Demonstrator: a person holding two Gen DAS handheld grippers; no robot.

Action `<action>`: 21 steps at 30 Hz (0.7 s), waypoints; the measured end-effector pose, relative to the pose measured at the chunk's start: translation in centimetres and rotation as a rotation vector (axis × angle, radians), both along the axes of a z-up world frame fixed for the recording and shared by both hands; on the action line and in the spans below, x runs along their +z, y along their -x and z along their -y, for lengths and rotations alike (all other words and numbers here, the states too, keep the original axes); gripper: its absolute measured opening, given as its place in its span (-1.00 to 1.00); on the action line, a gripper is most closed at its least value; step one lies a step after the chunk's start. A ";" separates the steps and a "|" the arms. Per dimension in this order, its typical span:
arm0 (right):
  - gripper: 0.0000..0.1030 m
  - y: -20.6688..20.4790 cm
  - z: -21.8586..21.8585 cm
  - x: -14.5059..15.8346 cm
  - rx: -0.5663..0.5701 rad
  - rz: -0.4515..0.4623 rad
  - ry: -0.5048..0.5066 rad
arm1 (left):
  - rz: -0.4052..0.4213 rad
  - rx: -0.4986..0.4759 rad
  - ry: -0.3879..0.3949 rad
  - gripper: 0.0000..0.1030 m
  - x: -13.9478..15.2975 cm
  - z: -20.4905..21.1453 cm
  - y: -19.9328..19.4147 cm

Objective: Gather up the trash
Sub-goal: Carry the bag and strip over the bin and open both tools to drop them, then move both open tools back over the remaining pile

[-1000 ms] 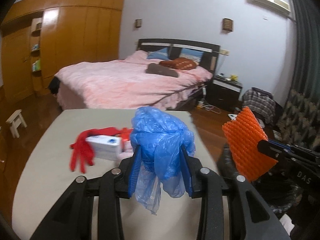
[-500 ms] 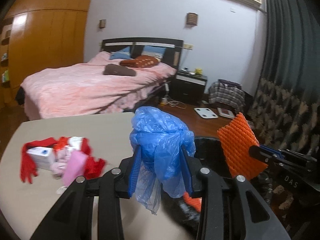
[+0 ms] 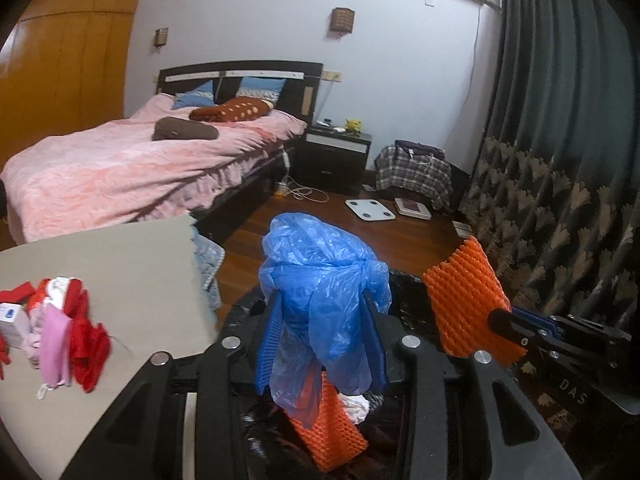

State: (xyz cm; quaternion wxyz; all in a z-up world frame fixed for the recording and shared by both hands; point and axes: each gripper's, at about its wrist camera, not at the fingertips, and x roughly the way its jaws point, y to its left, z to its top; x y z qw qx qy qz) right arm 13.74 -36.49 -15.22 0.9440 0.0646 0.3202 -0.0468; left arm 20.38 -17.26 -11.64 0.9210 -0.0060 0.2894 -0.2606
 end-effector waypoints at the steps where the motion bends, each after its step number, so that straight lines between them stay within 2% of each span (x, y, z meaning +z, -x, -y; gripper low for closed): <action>1: -0.75 0.0 0.2 -0.2 -0.006 -0.005 0.000 | -0.006 -0.006 -0.001 -0.25 -0.2 0.2 -0.1; 4: -0.73 0.1 0.6 -0.7 -0.015 -0.014 -0.001 | -0.026 -0.023 -0.004 -0.23 -0.8 0.7 -0.5; 7: -0.72 0.2 1.0 -1.1 -0.028 -0.022 0.003 | -0.039 -0.031 -0.006 -0.12 -1.3 0.8 -0.7; 9: -0.60 0.2 1.0 -1.3 -0.035 -0.027 0.008 | -0.043 -0.032 -0.005 0.13 -1.4 0.6 -0.7; 10: -0.53 0.3 1.0 -1.4 -0.040 -0.031 0.010 | -0.044 -0.033 -0.001 0.19 -1.4 0.7 -0.6; 12: -0.33 0.3 1.0 -1.4 -0.047 -0.026 0.016 | -0.046 -0.024 0.011 0.41 -1.3 0.2 -0.7; 13: -0.27 0.3 1.0 -1.3 -0.048 -0.023 0.018 | -0.043 -0.018 0.015 0.43 -1.3 -0.1 -0.7; 16: 0.33 0.3 0.9 -1.0 -0.056 -0.008 0.026 | -0.031 0.010 0.014 0.46 -1.0 -1.2 -0.6; 17: 0.61 0.4 0.8 -0.8 -0.060 0.000 0.030 | -0.026 0.023 0.015 0.53 -0.9 -1.7 -0.6; 18: 0.78 0.5 0.7 -0.6 -0.065 0.008 0.035 | -0.016 0.044 0.013 0.62 -0.7 -2.2 -0.4; 21: 0.82 0.6 -0.3 0.2 -0.054 0.036 0.054 | 0.011 0.099 0.002 0.75 0.0 -4.2 -0.1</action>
